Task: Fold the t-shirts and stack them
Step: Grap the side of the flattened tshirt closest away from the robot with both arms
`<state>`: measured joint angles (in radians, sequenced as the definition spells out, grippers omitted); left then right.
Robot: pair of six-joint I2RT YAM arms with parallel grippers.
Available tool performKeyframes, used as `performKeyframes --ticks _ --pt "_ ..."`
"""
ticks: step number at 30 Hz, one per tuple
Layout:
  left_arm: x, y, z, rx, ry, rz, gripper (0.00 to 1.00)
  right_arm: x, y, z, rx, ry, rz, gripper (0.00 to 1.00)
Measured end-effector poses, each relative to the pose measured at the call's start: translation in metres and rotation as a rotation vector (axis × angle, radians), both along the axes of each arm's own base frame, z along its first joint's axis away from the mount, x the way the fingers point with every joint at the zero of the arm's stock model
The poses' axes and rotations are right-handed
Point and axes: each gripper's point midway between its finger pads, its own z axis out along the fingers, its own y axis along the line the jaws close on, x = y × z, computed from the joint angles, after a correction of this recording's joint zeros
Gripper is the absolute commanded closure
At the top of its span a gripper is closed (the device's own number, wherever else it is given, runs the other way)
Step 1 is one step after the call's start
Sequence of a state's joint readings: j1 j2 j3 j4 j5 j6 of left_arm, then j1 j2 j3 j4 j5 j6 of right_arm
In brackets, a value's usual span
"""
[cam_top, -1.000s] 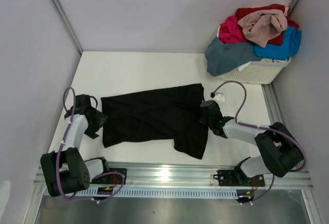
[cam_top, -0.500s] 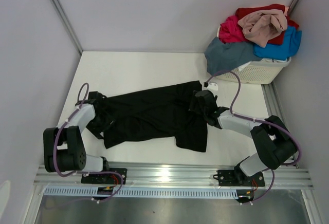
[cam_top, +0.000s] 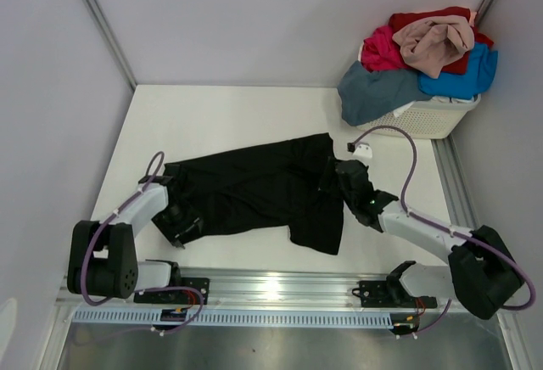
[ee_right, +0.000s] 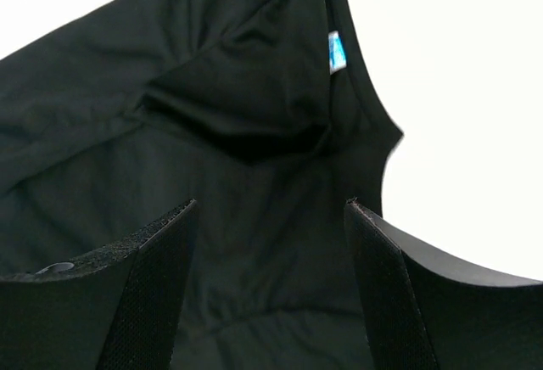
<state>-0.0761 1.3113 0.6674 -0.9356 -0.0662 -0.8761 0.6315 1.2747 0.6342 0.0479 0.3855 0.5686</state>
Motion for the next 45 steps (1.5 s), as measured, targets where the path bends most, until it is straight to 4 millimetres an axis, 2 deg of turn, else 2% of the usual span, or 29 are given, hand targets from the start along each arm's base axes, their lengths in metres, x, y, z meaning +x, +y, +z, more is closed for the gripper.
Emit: performKeyframes --ticks 4,7,12,18,25,28,36,39,43,45 --pt "-0.019 -0.003 -0.005 -0.010 0.044 0.042 0.38 -0.018 -0.003 -0.001 0.009 0.000 0.017 0.28" --pt "-0.021 -0.003 -0.004 -0.001 0.046 0.068 0.48 -0.030 -0.003 -0.006 0.011 0.011 0.031 0.29" --pt "-0.022 0.002 -0.005 0.029 0.050 0.085 0.53 -0.044 -0.002 -0.020 0.006 0.042 0.052 0.30" --pt "-0.020 0.002 -0.008 0.031 0.060 0.094 0.82 -0.052 0.001 -0.029 0.003 0.071 0.067 0.30" --pt "-0.017 0.000 -0.008 0.019 0.048 0.093 0.90 -0.058 -0.002 -0.052 -0.030 0.132 0.064 0.36" --pt "-0.016 -0.002 -0.009 0.012 0.040 0.092 0.99 -0.063 -0.003 -0.064 -0.048 0.164 0.068 0.40" --pt "-0.016 -0.004 -0.009 -0.005 0.023 0.091 0.99 -0.071 0.001 -0.070 -0.049 0.183 0.083 0.51" --pt "-0.016 -0.005 -0.009 -0.009 0.021 0.091 1.00 -0.076 0.002 -0.073 -0.060 0.191 0.093 0.53" --pt "-0.016 -0.006 -0.009 -0.018 0.008 0.091 1.00 -0.086 0.005 -0.078 -0.074 0.203 0.107 0.61" --pt "-0.016 -0.006 -0.009 -0.019 0.004 0.090 1.00 -0.090 0.005 -0.081 -0.080 0.210 0.114 0.62"
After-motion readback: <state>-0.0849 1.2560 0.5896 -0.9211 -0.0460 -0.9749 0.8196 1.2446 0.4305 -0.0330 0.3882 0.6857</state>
